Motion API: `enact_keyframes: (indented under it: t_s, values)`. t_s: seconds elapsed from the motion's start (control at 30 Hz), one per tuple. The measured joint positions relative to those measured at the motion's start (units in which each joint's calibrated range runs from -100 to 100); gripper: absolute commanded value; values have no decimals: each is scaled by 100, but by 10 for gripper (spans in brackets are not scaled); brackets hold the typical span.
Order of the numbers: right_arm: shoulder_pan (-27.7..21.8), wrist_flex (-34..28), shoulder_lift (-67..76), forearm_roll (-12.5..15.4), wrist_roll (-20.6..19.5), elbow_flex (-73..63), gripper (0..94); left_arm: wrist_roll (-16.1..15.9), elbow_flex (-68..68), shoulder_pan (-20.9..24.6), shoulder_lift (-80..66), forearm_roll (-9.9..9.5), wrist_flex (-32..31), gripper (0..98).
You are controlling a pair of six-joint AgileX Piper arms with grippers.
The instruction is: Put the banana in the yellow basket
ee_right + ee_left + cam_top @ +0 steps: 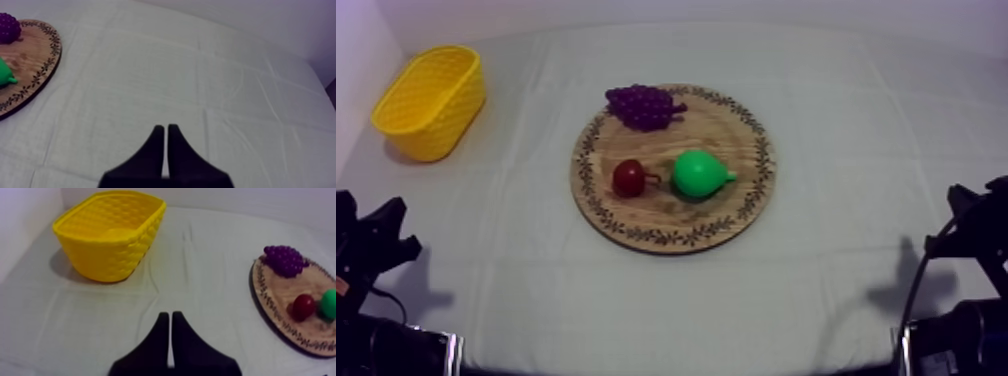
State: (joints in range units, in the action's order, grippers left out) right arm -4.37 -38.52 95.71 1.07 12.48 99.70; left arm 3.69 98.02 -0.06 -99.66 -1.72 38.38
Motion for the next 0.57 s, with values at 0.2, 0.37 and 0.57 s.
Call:
enact_keyframes:
  t_s: [0.2,0.37,0.57]
  values:
    - [0,0,0,0,0,0,6,525,159,-29,-4,-18,-610,1]
    - [0,0,0,0,2,0,6,596,168,-32,-4,-18,-651,1]
    - [0,0,0,0,2,0,6,592,174,-36,-4,-18,-660,1]
